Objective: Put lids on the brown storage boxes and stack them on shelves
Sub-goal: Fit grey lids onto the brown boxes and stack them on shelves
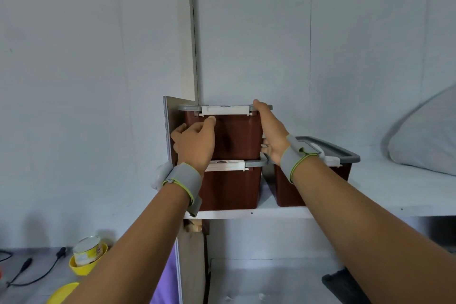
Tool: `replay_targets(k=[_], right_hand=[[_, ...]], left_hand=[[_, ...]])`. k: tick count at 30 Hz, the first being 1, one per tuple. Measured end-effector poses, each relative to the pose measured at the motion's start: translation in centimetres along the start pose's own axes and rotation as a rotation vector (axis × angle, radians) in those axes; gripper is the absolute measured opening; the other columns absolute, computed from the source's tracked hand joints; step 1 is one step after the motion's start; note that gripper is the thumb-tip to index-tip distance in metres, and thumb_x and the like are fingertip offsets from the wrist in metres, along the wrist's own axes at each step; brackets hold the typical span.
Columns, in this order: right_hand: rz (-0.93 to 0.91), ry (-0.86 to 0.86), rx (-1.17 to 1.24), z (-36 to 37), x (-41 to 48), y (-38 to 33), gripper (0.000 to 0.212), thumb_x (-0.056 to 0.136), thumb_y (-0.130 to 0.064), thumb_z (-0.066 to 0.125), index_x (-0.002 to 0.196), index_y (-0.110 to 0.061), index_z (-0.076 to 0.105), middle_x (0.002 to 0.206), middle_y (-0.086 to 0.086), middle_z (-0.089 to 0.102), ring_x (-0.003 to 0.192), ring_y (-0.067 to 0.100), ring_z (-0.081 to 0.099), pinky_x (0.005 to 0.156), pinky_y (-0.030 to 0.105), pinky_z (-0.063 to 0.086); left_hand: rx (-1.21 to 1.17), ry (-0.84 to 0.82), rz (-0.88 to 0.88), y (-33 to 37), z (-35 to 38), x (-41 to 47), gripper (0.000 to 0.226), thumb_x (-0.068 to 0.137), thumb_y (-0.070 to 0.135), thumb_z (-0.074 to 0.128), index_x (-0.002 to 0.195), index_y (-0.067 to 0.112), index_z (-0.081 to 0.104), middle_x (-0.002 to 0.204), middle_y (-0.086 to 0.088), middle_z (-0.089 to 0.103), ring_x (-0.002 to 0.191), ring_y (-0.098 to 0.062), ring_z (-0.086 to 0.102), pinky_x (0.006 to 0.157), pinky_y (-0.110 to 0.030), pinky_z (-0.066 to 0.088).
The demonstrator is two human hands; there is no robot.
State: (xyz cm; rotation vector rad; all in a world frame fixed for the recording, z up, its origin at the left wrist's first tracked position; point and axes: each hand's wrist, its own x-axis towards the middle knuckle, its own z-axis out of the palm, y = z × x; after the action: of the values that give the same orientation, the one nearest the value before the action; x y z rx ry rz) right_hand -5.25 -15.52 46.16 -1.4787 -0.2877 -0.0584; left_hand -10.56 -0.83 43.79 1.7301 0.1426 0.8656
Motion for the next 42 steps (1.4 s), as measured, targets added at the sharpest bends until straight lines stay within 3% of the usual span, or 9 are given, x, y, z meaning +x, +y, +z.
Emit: replay_targets(k=[7, 17, 21, 22, 25, 27, 30, 35, 42], right_hand=[[-0.001, 0.082, -0.036, 0.6, 0.8, 0.3, 0.068, 0.07, -0.075, 0.051, 0.113, -0.024, 0.063, 0.11, -0.003, 0.068, 0.101, 0.019, 0.065, 0.097, 0.041, 0.051], [-0.019, 0.092, -0.044, 0.7, 0.9, 0.4, 0.067, 0.075, -0.074, 0.051, 0.115, -0.022, 0.062, 0.107, -0.003, 0.068, 0.098, 0.017, 0.065, 0.087, 0.033, 0.053], [-0.172, 0.229, -0.192, 0.1, 0.1, 1.7, 0.045, 0.067, -0.07, 0.055, 0.077, -0.026, 0.054, 0.087, -0.004, 0.058, 0.08, 0.017, 0.058, 0.071, 0.031, 0.049], [-0.23, 0.257, -0.229, -0.2, -0.2, 2.3, 0.038, 0.071, -0.064, 0.058, 0.079, -0.027, 0.054, 0.091, -0.003, 0.058, 0.082, 0.017, 0.058, 0.072, 0.031, 0.047], [-0.375, 0.323, -0.262, -1.9, -1.6, 3.4, 0.026, 0.082, -0.043, 0.062, 0.094, -0.02, 0.066, 0.095, -0.005, 0.067, 0.094, 0.017, 0.065, 0.088, 0.039, 0.054], [-0.41, 0.33, -0.274, -3.3, -2.7, 4.0, 0.02, 0.082, -0.036, 0.061, 0.086, -0.018, 0.069, 0.085, -0.006, 0.071, 0.087, 0.018, 0.069, 0.086, 0.044, 0.057], [-0.385, 0.347, -0.265, -6.6, -4.4, 5.6, 0.018, 0.087, -0.023, 0.06, 0.086, -0.008, 0.07, 0.076, 0.0, 0.073, 0.064, 0.013, 0.068, 0.066, 0.027, 0.056], [-0.28, 0.483, -0.346, -13.9, -7.4, 10.1, 0.019, 0.092, -0.021, 0.056, 0.088, -0.009, 0.07, 0.072, 0.002, 0.07, 0.057, 0.01, 0.06, 0.058, 0.02, 0.049], [-0.137, 0.646, -0.319, -25.2, -9.9, 18.0, 0.018, 0.088, -0.012, 0.055, 0.079, -0.002, 0.067, 0.064, 0.006, 0.064, 0.049, 0.01, 0.053, 0.05, 0.019, 0.045]], left_hand=[[0.039, -0.003, 0.016, -0.7, -0.3, 0.4, 0.028, 0.094, 0.05, 0.05, 0.094, 0.028, 0.067, 0.15, -0.001, 0.028, 0.138, -0.018, 0.033, 0.098, -0.024, 0.022], [0.104, 0.006, 0.022, -1.3, -0.4, -0.3, 0.027, 0.086, 0.044, 0.059, 0.107, 0.027, 0.066, 0.141, -0.002, 0.032, 0.131, -0.023, 0.04, 0.104, -0.031, 0.033], [0.123, 0.103, 0.133, -1.5, 1.1, -2.9, 0.02, 0.086, 0.035, 0.063, 0.101, 0.022, 0.066, 0.132, -0.001, 0.034, 0.129, -0.018, 0.034, 0.095, -0.023, 0.025], [0.093, 0.1, 0.182, -1.7, 1.7, -3.6, 0.018, 0.086, 0.033, 0.063, 0.099, 0.021, 0.065, 0.127, 0.0, 0.037, 0.123, -0.016, 0.039, 0.094, -0.021, 0.027], [-0.018, -0.019, 0.314, -2.4, 3.6, -5.6, 0.009, 0.087, 0.024, 0.062, 0.091, 0.017, 0.063, 0.11, -0.003, 0.055, 0.09, -0.002, 0.055, 0.084, -0.01, 0.04], [-0.096, -0.143, 0.317, -3.1, 5.1, -6.6, 0.006, 0.088, 0.02, 0.062, 0.088, 0.014, 0.062, 0.095, -0.001, 0.063, 0.081, -0.005, 0.058, 0.085, -0.022, 0.05], [-0.152, -0.325, 0.272, -4.4, 7.7, -8.8, 0.004, 0.088, 0.019, 0.061, 0.084, 0.018, 0.06, 0.078, -0.001, 0.062, 0.073, -0.017, 0.06, 0.076, -0.043, 0.056], [-0.143, -0.522, 0.207, -7.3, 12.6, -13.1, 0.008, 0.095, 0.012, 0.058, 0.087, 0.011, 0.06, 0.076, -0.012, 0.065, 0.056, -0.005, 0.057, 0.055, -0.019, 0.05], [-0.075, -0.77, -0.02, -13.0, 20.8, -19.0, 0.007, 0.095, 0.015, 0.055, 0.089, 0.013, 0.059, 0.083, -0.008, 0.067, 0.065, -0.009, 0.061, 0.055, -0.015, 0.048]])
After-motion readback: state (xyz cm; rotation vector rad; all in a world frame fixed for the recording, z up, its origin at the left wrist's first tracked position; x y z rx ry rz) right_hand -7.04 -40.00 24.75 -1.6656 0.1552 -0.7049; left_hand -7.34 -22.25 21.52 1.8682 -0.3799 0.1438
